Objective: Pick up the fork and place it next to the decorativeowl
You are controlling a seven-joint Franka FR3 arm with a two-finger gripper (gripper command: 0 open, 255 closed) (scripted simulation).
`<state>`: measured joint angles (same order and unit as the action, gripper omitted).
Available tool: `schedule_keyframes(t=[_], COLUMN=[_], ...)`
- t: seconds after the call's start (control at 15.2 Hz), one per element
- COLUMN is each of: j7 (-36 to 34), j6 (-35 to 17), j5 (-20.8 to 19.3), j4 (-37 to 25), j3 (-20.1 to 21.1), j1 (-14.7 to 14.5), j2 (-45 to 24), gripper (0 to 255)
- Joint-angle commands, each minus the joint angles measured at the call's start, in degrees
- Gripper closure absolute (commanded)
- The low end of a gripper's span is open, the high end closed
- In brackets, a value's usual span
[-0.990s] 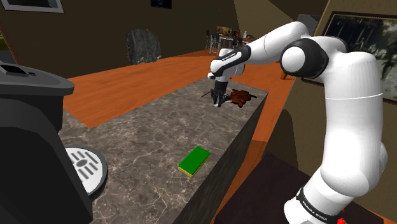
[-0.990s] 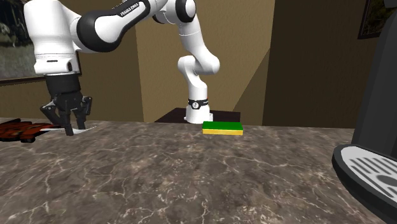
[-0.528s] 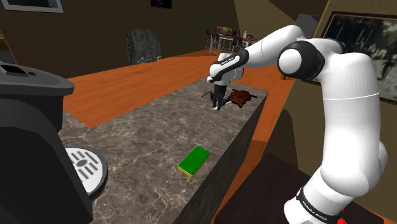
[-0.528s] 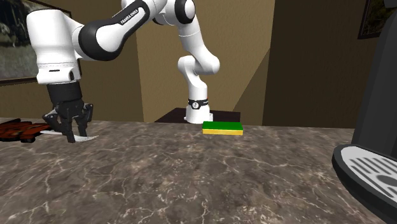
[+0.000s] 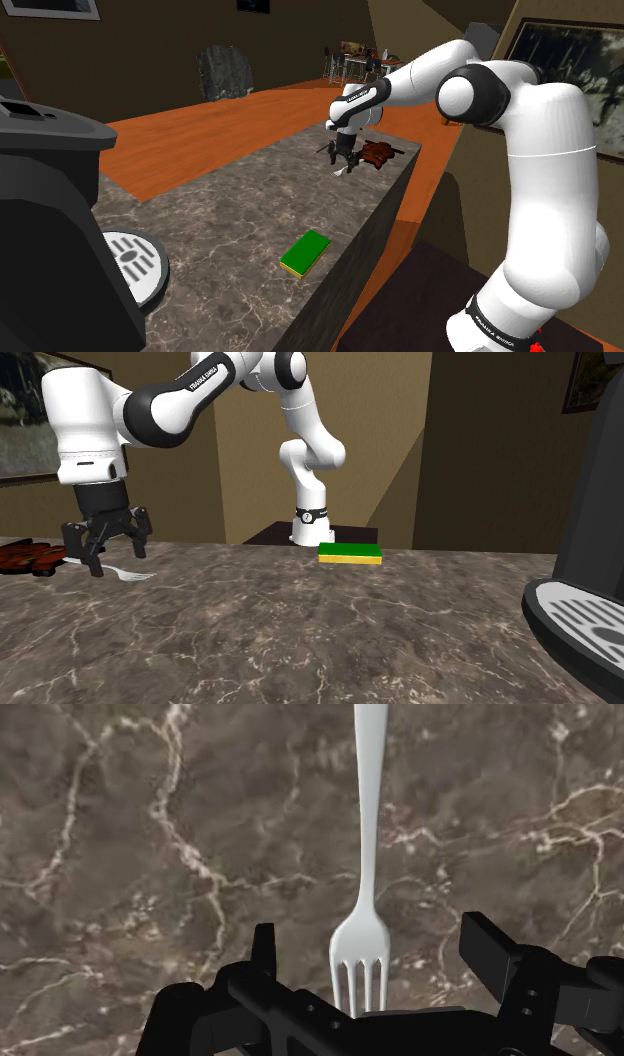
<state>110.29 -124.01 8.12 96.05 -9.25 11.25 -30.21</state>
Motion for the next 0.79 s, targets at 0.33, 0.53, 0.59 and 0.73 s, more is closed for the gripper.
schedule_keyframes(t=[0.33, 0.53, 0.59, 0.73], j7=[-0.5, -0.5, -0.49, -0.49], j6=[5.85, 5.85, 5.85, 5.85], j5=[-0.78, -0.78, -0.78, -0.78], j4=[-2.76, -2.76, -2.76, -2.76], j3=[-0.46, -0.46, -0.46, -0.46], j1=[-0.05, -0.06, -0.05, -0.05], j2=[3.13, 3.13, 3.13, 3.13], gripper=[0, 0, 0, 0])
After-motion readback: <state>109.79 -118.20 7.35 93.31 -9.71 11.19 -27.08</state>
